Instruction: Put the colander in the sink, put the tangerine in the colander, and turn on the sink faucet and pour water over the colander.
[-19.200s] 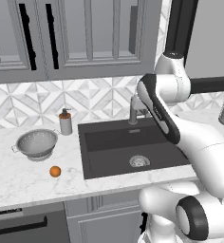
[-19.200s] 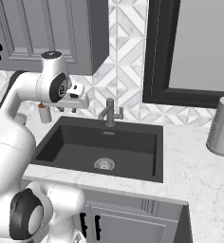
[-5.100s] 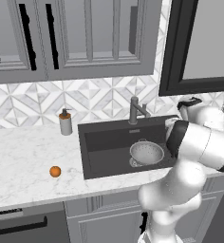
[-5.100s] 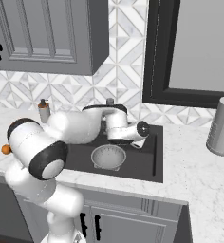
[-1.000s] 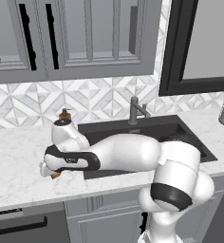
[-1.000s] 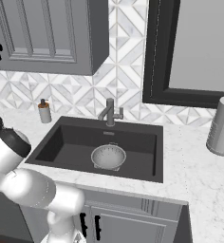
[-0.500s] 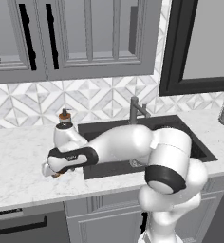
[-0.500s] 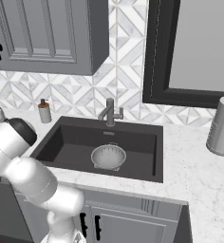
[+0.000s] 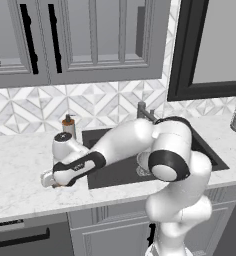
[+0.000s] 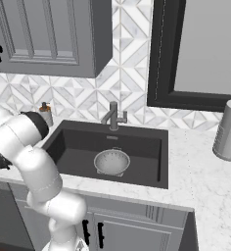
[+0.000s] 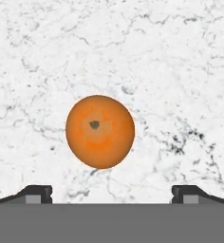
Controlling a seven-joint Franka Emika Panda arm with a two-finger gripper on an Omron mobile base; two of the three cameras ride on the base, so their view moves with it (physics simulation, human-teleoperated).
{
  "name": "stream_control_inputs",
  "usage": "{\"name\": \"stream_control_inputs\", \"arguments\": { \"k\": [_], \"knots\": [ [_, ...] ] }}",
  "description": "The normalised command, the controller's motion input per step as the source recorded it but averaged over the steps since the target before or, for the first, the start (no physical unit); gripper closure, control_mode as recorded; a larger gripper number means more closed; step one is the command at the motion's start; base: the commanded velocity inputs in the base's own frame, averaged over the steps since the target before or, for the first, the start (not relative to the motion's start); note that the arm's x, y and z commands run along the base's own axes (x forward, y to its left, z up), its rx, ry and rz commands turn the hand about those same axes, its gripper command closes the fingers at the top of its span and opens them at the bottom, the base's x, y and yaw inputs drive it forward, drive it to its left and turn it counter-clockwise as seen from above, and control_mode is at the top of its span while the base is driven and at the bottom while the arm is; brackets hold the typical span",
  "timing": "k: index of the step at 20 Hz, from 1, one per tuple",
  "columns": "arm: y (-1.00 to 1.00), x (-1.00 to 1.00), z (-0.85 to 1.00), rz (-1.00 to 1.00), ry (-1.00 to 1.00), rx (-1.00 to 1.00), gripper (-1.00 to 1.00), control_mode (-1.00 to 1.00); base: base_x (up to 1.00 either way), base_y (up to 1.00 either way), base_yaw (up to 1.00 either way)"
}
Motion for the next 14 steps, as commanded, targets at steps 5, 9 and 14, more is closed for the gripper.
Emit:
{"name": "stream_control_inputs", "arguments": {
  "k": [5,9,14],
  "knots": [
    [0.04,0.22,-0.17,-0.02,-0.01,0.0,-1.0,-1.0,0.0,0.0,0.0],
    [0.27,0.12,-0.1,-0.02,-0.01,-0.03,-1.0,-1.0,0.0,0.0,0.0],
    [0.22,0.16,-0.15,-0.03,0.0,-0.03,-1.0,-1.0,0.0,0.0,0.0]
  ]
}}
